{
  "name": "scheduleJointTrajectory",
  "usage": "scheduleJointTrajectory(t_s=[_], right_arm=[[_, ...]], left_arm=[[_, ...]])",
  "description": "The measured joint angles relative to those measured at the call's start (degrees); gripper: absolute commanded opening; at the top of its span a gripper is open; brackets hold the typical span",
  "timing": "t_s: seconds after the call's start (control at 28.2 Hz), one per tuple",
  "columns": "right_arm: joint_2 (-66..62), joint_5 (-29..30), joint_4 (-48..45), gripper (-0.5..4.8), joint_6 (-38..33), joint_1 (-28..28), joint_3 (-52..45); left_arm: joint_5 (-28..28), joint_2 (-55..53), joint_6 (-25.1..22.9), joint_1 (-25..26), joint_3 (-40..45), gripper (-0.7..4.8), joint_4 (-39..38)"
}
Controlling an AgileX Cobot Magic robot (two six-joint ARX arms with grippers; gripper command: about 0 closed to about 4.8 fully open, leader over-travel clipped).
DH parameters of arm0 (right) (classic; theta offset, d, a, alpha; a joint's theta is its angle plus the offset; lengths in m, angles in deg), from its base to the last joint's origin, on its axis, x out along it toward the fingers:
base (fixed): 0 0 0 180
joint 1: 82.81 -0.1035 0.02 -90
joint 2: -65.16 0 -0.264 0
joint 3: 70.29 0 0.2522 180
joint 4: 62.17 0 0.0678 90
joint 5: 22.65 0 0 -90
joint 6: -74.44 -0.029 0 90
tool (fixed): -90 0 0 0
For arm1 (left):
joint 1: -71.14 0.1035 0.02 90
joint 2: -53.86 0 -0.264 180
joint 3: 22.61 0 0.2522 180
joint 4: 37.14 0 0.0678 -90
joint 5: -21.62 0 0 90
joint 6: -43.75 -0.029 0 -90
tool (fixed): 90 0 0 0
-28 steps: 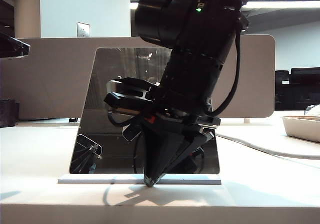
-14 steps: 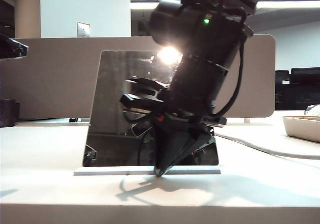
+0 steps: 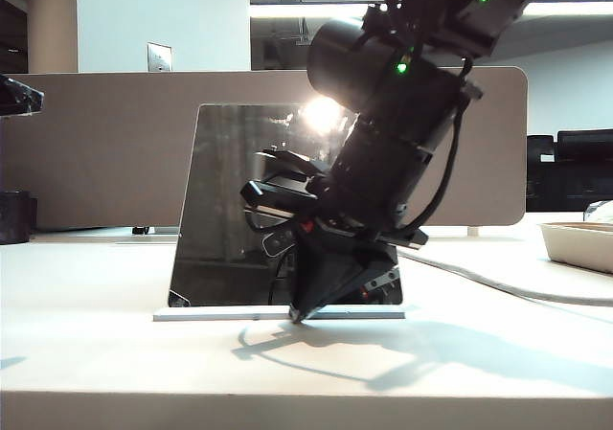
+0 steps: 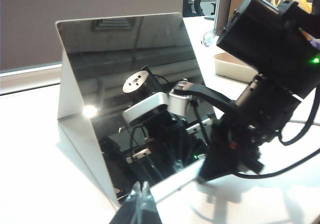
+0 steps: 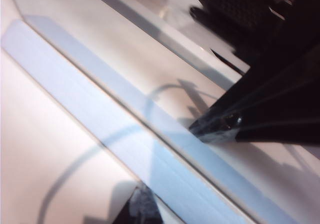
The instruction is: Push the base of the mirror on the table to move it forward for a short distance.
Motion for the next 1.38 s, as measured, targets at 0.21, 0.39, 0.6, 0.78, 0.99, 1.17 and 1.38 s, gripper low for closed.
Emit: scheduleJointTrajectory(t_s=[0.21, 0.39, 0.6, 0.78, 0.99, 1.17, 1.38], right_arm=[[-2.2, 0.6, -5.4, -0.05, 0.0, 0.6, 0.3], [-3.3, 1.4, -9.7, -0.05, 0.0, 2.6, 0.2], [-3.5, 1.9, -11.9, -0.05, -0.2, 6.8, -0.1], [-4.2, 1.9, -12.9, -0.05, -0.2, 8.8, 0.7], [-8.6, 2.5, -12.1, -0.05, -0.4, 9.7, 6.8], [-11.5, 2.4, -11.1, -0.05, -0.7, 9.7, 11.1], [-16.1, 3.1, -11.5, -0.05, -0.7, 10.1, 17.0]], left_arm=[[-0.1, 0.0, 0.0, 0.4, 0.0, -0.01, 0.0], [0.0, 0.0, 0.0, 2.9, 0.0, -0.01, 0.0], [0.0, 0.0, 0.0, 5.9, 0.0, -0.01, 0.0], [0.0, 0.0, 0.0, 6.5, 0.0, -0.01, 0.0], [0.0, 0.0, 0.0, 6.5, 0.0, -0.01, 0.0], [0.0, 0.0, 0.0, 6.8, 0.0, -0.01, 0.0], [0.0, 0.0, 0.0, 8.0, 0.0, -0.01, 0.0]])
